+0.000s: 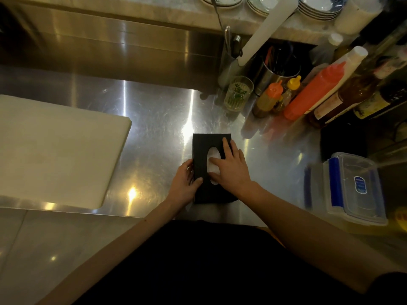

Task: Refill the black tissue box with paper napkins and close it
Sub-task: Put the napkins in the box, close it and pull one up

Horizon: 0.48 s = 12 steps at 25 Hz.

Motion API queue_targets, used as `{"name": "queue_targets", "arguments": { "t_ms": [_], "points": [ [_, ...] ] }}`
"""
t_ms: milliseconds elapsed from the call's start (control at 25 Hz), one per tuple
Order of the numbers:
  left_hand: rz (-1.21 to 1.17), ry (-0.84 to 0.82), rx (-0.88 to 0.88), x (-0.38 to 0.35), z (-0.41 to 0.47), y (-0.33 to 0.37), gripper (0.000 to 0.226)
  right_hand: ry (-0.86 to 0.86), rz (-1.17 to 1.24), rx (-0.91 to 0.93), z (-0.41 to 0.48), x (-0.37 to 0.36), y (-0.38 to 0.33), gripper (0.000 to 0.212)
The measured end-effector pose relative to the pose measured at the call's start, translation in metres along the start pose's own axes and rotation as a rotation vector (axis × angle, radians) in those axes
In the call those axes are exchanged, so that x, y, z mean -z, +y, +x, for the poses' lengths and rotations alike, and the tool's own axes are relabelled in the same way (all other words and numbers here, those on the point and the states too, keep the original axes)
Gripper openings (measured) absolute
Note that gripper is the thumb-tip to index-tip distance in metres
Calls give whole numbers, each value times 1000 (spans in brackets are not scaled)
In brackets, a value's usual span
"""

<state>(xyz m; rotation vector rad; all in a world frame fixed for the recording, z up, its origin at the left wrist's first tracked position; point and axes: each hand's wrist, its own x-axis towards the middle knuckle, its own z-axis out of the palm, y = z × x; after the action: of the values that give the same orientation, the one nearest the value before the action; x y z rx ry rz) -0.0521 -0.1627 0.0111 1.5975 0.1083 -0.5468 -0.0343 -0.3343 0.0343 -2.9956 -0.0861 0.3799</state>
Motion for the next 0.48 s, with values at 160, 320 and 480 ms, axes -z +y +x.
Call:
{"name": "queue_targets", "arguments": {
  "t_ms": [160, 320, 480],
  "points": [
    [31, -4, -22, 2, 1, -5, 62, -28, -69, -1, 5, -2, -7, 47],
    [26, 17, -49, 0, -2, -3, 61, 21, -125, -35, 7, -10, -18, 42],
    [0, 12, -48, -1, -2, -5, 61, 38, -113, -107, 7, -12, -25, 41]
  ]
}}
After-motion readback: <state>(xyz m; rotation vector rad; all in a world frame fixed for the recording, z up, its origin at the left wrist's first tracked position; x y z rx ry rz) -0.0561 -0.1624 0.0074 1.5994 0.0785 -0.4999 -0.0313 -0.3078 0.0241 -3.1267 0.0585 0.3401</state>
